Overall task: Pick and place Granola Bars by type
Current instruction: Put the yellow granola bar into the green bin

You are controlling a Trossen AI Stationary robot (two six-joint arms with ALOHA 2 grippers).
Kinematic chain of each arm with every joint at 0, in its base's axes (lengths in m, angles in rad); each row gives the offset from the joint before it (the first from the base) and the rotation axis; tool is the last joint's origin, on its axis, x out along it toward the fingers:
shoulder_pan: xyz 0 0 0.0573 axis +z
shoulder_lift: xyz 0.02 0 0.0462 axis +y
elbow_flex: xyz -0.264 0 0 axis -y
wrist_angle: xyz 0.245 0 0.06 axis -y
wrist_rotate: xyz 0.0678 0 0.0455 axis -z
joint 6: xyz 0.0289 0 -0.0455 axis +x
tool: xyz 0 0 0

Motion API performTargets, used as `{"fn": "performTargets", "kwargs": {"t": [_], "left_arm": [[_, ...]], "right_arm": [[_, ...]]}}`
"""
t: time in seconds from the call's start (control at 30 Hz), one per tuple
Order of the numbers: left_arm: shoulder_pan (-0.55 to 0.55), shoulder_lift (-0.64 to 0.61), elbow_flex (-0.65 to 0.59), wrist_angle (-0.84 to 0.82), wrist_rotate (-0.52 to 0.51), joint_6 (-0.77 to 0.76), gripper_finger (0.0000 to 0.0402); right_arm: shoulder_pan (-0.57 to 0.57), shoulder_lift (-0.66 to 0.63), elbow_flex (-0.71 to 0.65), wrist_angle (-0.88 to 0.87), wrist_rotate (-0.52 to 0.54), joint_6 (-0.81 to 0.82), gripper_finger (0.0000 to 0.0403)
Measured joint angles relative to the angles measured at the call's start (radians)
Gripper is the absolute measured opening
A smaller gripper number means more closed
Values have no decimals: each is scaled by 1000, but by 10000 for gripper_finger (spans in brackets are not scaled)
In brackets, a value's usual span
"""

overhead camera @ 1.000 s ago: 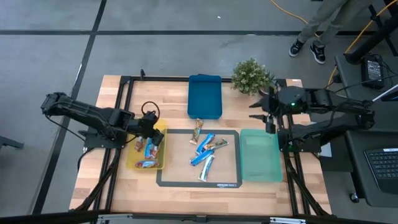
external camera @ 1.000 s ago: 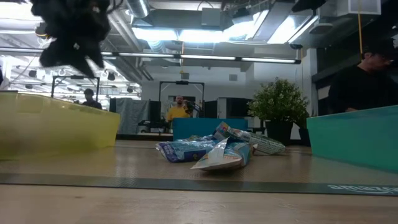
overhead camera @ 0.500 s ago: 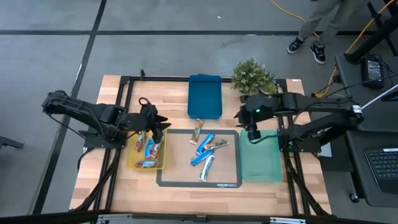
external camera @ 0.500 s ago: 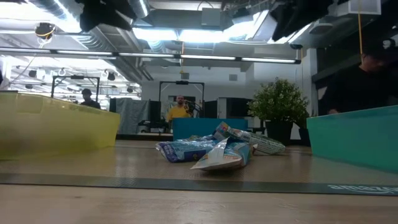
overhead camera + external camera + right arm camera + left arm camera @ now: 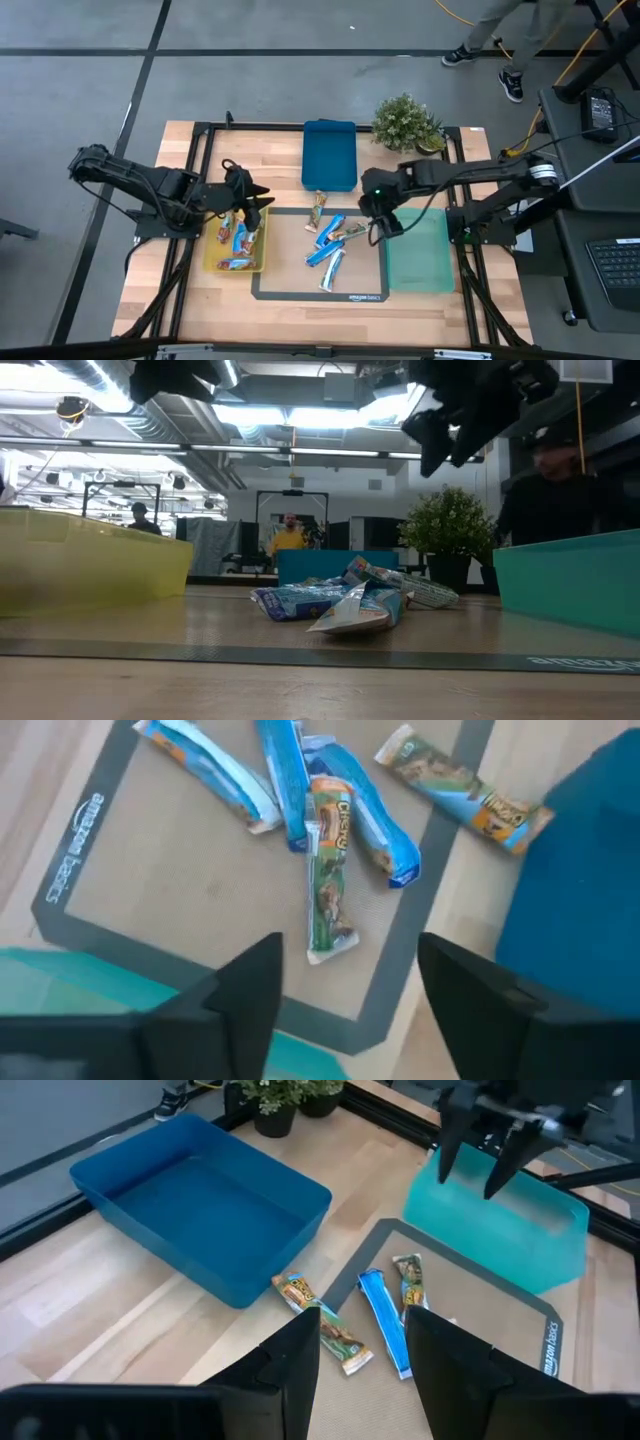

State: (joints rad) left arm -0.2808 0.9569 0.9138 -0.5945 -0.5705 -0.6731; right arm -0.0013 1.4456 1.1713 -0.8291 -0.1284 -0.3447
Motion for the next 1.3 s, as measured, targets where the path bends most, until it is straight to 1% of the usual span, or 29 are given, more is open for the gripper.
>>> {"fn": "performTargets", "kwargs": {"t": [0.13, 0.23, 0.47, 0.67, 0.93, 1.0, 1.17, 1.3], "left_arm": [[-17, 0, 0, 0, -20, 7, 140], [-31, 0, 0, 0, -40, 7, 140], [-57, 0, 0, 0, -40, 33, 140], [-71, 0, 0, 0, -41, 33, 140], [-71, 0, 0, 0, -51, 33, 140], [-71, 0, 1, 0, -51, 33, 140], [-71, 0, 1, 0, -51, 33, 140], [-71, 0, 1, 4, -61, 32, 140]], "right_arm": [[2, 66, 0, 8, 1, 26, 282], [19, 122, 0, 16, 3, 29, 291], [62, 244, 0, 89, 3, 66, 276], [65, 313, 0, 143, 4, 96, 262], [63, 400, 0, 201, 8, 104, 261], [63, 416, 0, 215, 38, 105, 261], [63, 434, 0, 212, 157, 108, 261], [63, 434, 0, 221, 170, 122, 253]]}}
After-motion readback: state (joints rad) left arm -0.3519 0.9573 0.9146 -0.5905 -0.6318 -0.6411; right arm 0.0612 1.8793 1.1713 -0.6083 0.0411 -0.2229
